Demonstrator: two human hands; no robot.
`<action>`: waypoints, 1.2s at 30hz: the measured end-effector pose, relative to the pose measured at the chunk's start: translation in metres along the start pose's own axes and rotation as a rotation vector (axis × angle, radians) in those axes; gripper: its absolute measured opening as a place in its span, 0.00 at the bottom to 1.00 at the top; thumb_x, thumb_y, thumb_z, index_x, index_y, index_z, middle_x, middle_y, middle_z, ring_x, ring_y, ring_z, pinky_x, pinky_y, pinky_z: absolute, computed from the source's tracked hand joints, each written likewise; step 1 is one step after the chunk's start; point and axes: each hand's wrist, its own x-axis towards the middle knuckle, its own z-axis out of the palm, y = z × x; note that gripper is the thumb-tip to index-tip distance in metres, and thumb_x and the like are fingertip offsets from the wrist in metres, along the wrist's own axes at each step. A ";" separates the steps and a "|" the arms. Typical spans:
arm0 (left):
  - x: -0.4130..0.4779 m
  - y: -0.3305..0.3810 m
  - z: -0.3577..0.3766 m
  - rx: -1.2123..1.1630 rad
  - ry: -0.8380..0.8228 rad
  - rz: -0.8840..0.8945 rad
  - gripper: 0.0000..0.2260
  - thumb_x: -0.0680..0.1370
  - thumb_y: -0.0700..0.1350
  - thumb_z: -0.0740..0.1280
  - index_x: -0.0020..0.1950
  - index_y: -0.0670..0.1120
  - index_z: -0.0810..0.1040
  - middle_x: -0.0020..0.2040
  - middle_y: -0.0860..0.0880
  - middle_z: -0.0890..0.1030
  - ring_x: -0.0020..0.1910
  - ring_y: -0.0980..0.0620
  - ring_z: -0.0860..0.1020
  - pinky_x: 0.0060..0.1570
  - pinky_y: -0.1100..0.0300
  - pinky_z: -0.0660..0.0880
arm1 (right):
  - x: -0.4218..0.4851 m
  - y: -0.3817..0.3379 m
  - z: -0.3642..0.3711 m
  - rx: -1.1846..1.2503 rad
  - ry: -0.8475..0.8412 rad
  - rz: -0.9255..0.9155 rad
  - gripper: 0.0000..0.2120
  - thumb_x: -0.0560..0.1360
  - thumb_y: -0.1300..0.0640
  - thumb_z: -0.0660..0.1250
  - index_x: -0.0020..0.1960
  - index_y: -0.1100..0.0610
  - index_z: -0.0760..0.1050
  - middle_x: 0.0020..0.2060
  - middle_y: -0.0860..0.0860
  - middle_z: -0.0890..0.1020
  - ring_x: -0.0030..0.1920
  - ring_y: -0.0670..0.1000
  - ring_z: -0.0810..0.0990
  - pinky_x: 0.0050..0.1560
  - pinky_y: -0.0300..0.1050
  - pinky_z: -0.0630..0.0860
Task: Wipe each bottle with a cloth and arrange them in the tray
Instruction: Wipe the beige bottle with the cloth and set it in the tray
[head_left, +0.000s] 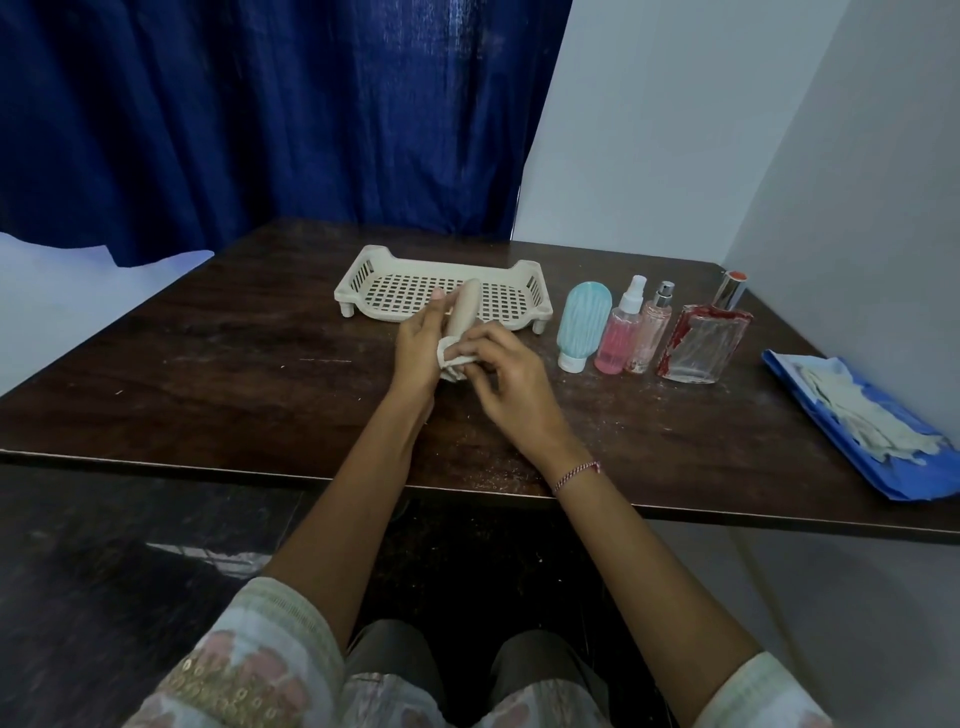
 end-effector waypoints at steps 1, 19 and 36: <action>0.001 0.000 0.001 0.007 -0.039 -0.052 0.18 0.82 0.52 0.54 0.63 0.43 0.76 0.49 0.48 0.81 0.42 0.57 0.81 0.38 0.67 0.76 | 0.000 0.001 0.000 -0.017 0.023 0.002 0.11 0.71 0.73 0.66 0.50 0.64 0.79 0.46 0.56 0.77 0.49 0.47 0.76 0.52 0.37 0.75; -0.010 0.004 0.006 -0.044 -0.405 -0.134 0.17 0.82 0.55 0.51 0.59 0.49 0.76 0.54 0.47 0.81 0.53 0.52 0.79 0.52 0.55 0.77 | 0.003 0.012 -0.013 -0.040 0.330 0.227 0.11 0.72 0.68 0.68 0.54 0.62 0.80 0.48 0.51 0.78 0.49 0.44 0.76 0.49 0.38 0.78; -0.002 0.009 0.000 -0.401 -0.341 -0.319 0.17 0.82 0.51 0.55 0.63 0.41 0.71 0.50 0.42 0.82 0.47 0.49 0.81 0.48 0.55 0.78 | 0.001 0.012 -0.013 -0.049 0.288 0.169 0.11 0.71 0.69 0.69 0.52 0.61 0.81 0.48 0.51 0.80 0.51 0.45 0.77 0.53 0.39 0.77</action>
